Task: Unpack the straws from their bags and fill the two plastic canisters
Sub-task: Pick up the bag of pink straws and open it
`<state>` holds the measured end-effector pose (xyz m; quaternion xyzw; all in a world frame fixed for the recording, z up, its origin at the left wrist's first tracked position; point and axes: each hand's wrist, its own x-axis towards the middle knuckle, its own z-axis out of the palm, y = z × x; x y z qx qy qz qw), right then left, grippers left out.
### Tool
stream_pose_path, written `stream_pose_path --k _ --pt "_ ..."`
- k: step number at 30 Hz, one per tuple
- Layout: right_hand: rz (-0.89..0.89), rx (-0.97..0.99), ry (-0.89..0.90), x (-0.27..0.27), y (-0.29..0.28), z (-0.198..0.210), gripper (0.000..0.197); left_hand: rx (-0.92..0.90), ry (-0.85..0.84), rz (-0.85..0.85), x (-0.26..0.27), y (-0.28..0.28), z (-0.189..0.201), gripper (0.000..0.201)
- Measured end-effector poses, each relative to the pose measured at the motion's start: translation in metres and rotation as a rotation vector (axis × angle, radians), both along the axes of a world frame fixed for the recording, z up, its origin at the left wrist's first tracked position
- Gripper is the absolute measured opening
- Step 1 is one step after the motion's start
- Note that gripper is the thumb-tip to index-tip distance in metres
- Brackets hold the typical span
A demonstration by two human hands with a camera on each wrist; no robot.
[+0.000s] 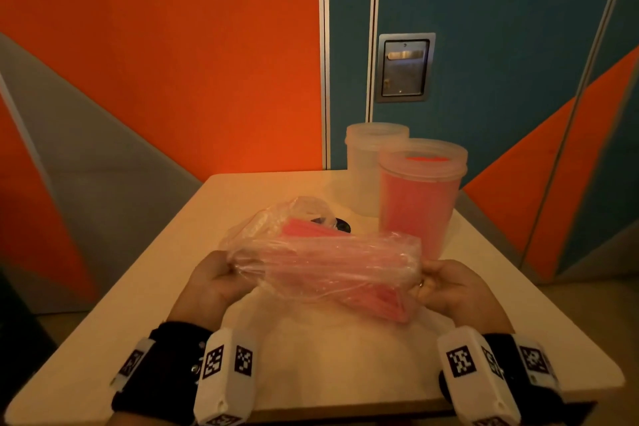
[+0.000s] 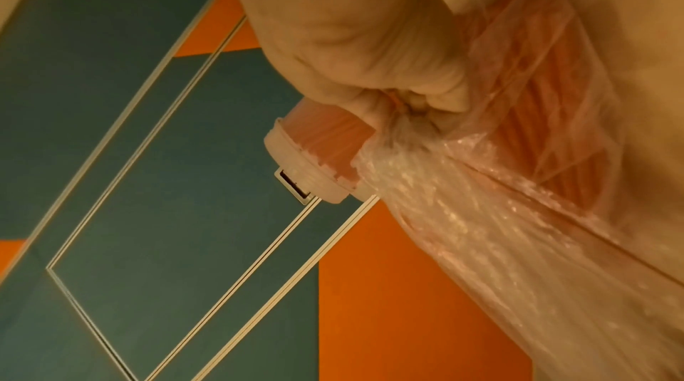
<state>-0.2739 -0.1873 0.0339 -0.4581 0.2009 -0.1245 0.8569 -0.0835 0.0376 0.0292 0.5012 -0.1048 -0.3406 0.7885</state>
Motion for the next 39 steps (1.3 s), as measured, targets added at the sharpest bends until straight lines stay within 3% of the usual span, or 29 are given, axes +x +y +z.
stream_pose_path --k 2,3,4,5,6,8,10,12,14,16,18,20,22,24,26,29,32,35,39 --pt "-0.066 -0.082 0.044 0.005 -0.005 -0.006 0.038 -0.202 0.152 0.006 0.016 -0.007 -0.004 0.01" --pt "-0.147 0.107 0.091 0.01 -0.007 -0.006 0.038 -0.314 0.231 0.012 0.017 -0.011 -0.004 0.016" --pt "-0.167 0.257 0.105 0.017 -0.009 -0.002 0.039 -0.438 0.469 0.031 0.02 -0.016 0.001 0.031" --pt "-0.141 0.403 0.048 0.019 -0.01 -0.003 0.047 -0.508 0.566 0.032 0.028 -0.022 -0.001 0.047" --pt "-0.108 0.401 -0.005 0.025 -0.013 -0.007 0.061 -0.522 0.54 0.018 0.032 -0.025 -0.004 0.062" --pt "0.013 0.238 -0.151 0.025 -0.019 -0.01 0.088 -0.456 0.339 -0.078 0.041 -0.026 -0.011 0.09" --pt "0.116 0.142 -0.224 0.022 -0.025 -0.008 0.089 -0.205 0.044 -0.088 0.045 -0.024 -0.016 0.1" --pt "0.086 0.098 -0.204 0.021 -0.028 -0.007 0.09 0.121 -0.223 -0.05 0.043 -0.023 -0.024 0.092" --pt "-0.07 -0.183 -0.12 0.028 -0.025 -0.004 0.084 0.401 -0.506 0.094 0.04 -0.028 -0.031 0.074" --pt "-0.374 -0.548 -0.004 0.031 -0.02 -0.007 0.054 0.603 -0.793 0.264 0.038 -0.033 -0.036 0.062" --pt "-0.61 -0.918 0.137 0.033 -0.014 -0.009 0.039 0.745 -1.041 0.378 0.037 -0.037 -0.034 0.055" --pt "-0.675 -1.263 0.431 0.033 -0.014 -0.012 0.027 0.914 -1.207 0.439 0.032 -0.039 -0.024 0.044" --pt "-0.619 -1.439 0.737 0.035 -0.014 -0.016 0.027 1.046 -1.273 0.395 0.029 -0.039 -0.013 0.041" --pt "-0.561 -1.396 0.777 0.04 -0.012 -0.017 0.027 1.031 -1.193 0.332 0.029 -0.042 -0.008 0.052" --pt "-0.503 -1.159 0.623 0.045 -0.01 -0.016 0.026 0.752 -0.853 0.306 0.025 -0.05 -0.003 0.049" --pt "-0.514 -0.502 0.294 0.054 -0.007 -0.006 0.025 0.326 -0.207 0.177 0.021 -0.067 0.008 0.02" --pt "-0.384 0.042 0.198 0.056 -0.016 0.005 0.025 0.083 0.153 0.054 0.025 -0.07 0.017 0.02" --pt "-0.224 0.164 0.233 0.051 -0.019 0.007 0.022 0.009 0.261 0.019 0.027 -0.069 0.017 0.025" --pt "-0.075 0.08 0.154 0.035 -0.013 0.01 0.02 0.079 0.312 -0.047 0.028 -0.069 0.013 0.028"
